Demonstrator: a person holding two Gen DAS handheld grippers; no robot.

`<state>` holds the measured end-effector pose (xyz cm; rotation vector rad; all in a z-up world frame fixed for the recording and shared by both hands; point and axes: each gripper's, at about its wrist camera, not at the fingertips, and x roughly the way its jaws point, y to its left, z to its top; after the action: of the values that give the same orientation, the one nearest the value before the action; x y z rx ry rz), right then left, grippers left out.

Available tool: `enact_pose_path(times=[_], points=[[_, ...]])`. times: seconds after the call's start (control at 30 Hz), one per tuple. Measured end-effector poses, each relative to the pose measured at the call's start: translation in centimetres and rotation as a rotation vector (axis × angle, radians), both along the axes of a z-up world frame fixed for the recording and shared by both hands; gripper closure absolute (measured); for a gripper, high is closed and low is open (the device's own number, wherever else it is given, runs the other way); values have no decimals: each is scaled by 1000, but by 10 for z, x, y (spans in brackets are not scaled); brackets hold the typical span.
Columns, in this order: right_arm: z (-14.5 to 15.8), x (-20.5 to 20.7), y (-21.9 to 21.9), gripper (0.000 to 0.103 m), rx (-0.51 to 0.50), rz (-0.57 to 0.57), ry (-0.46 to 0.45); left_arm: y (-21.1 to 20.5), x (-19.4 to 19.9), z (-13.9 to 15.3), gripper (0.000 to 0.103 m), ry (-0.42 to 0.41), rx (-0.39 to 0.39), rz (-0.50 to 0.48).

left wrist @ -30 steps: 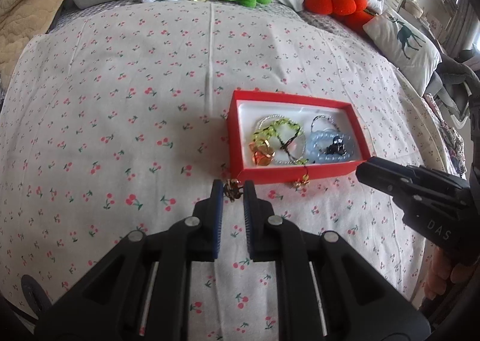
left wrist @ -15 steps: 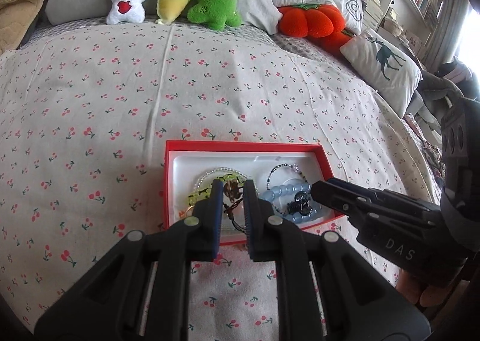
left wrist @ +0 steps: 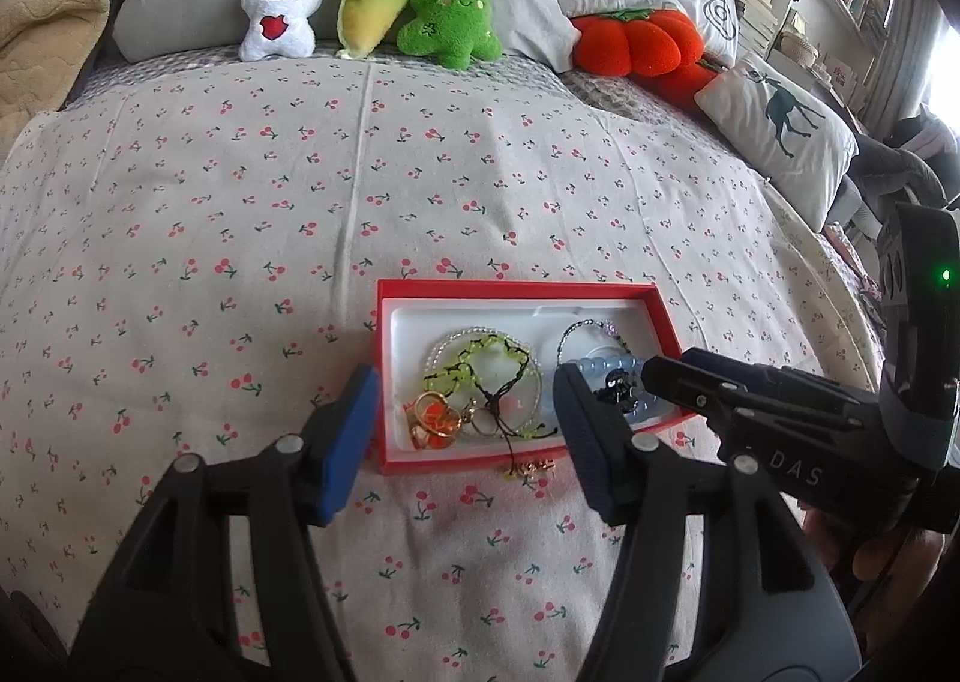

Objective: Organize jewelry
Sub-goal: 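Carry both items over the red box and open both tools, then grasp the small earring beside the red box with the right tool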

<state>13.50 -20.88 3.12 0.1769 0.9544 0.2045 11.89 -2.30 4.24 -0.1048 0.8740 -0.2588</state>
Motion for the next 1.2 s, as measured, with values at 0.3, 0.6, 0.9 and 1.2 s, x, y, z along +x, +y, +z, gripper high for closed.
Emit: enact_pose_path(times=[0.3,0.6,0.9,1.2], points=[[2,-20,-7,33,-28,-50,46,15,-17,-15,28,136,128,25],[-31,-22,1,48,-19,-58,196,13,-13,-51,48,283,46,22],[-51,-3,19,60,-22,9,170,-1,7,-69,89,240,-7,-2],[-59,6,26,67,-21,66,149,2,25,-82,89,246,-43,5]])
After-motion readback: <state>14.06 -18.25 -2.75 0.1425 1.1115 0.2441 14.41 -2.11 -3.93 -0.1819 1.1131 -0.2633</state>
